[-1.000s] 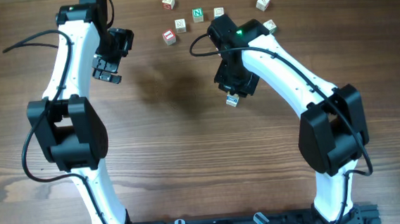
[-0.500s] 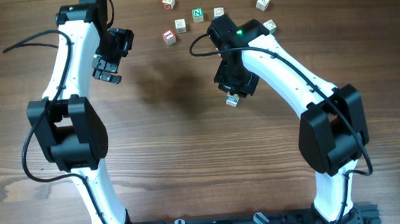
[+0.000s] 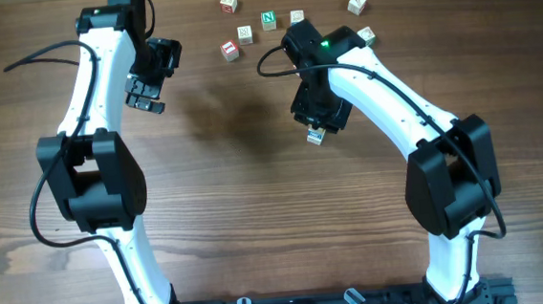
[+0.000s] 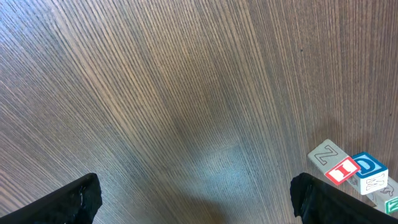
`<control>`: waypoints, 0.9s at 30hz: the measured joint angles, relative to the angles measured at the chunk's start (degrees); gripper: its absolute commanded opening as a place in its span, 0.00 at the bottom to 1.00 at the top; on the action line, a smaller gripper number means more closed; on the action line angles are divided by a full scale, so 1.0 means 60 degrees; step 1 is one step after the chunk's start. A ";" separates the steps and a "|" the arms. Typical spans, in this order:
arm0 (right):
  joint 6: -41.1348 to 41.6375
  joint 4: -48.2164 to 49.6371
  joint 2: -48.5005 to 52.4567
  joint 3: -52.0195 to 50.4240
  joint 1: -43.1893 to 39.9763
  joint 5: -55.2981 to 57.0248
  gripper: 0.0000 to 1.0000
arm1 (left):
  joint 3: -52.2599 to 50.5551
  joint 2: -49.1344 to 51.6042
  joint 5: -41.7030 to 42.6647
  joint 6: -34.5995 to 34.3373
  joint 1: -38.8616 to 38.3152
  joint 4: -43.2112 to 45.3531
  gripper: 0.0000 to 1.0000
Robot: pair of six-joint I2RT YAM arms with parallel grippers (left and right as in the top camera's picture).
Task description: Form a tower
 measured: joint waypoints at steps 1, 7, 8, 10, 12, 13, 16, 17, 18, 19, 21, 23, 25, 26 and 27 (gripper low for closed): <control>-0.0029 0.0000 0.0000 0.0000 0.0000 0.0004 0.49 | 0.0000 0.0000 0.0000 0.0000 0.0004 0.0000 1.00; -0.0270 0.0000 0.0000 0.0000 0.0000 -0.0004 0.98 | 0.0000 0.0000 0.0000 0.0000 0.0000 -0.0004 1.00; -0.0397 0.0000 0.0000 0.0000 0.0000 -0.0004 1.00 | 0.0000 0.0000 0.0000 0.0000 0.0004 0.0000 1.00; -0.0652 0.0000 0.0000 0.0000 0.0000 -0.0007 1.00 | 0.0000 0.0000 0.0000 0.0000 0.0004 0.0000 1.00; -0.0780 -0.0076 0.0000 0.0015 0.0000 -0.0044 1.00 | 0.0000 0.0000 0.0000 0.0000 0.0004 0.0000 1.00; -0.0841 -0.0160 -0.0011 0.0033 0.0000 -0.0073 1.00 | 0.0000 0.0000 0.0000 0.0000 0.0004 0.0000 1.00; -0.1100 -0.0390 -0.0168 0.0178 0.0000 -0.0102 1.00 | 0.0000 0.0000 0.0000 0.0000 0.0004 0.0000 1.00; -0.1297 -0.0466 -0.0521 0.0302 0.0000 -0.0106 1.00 | 0.0000 0.0000 0.0000 0.0000 0.0004 0.0000 1.00; -0.1486 -0.0470 -0.0714 0.0353 0.0000 -0.0106 1.00 | 0.0000 0.0000 0.0000 0.0000 0.0000 0.0000 1.00; -0.1767 -0.0481 -0.0962 0.0375 0.0000 -0.0113 1.00 | 0.0000 0.0000 0.0000 0.0000 0.0000 0.0000 1.00; -0.3260 -0.0663 -0.1738 0.0499 0.0000 -0.0113 1.00 | 0.0000 0.0000 0.0000 0.0000 0.0004 0.0000 1.00; -0.5187 -0.1049 -0.2058 0.0543 0.0000 -0.0069 1.00 | 0.0000 0.0000 0.0000 0.0000 0.0000 0.0000 1.00; -0.6790 -0.1093 -0.2087 0.0543 0.0000 0.0295 1.00 | 0.0000 0.0000 0.0000 0.0000 0.0004 -0.0004 1.00; -0.7603 -0.1082 -0.2087 0.0543 0.0000 0.0579 1.00 | 0.0000 0.0000 0.0000 0.0000 0.0004 -0.0004 1.00; -0.8142 -0.0980 -0.2087 0.0543 -0.0011 0.0710 1.00 | 0.0000 0.0000 0.0000 0.0000 0.0004 0.0000 1.00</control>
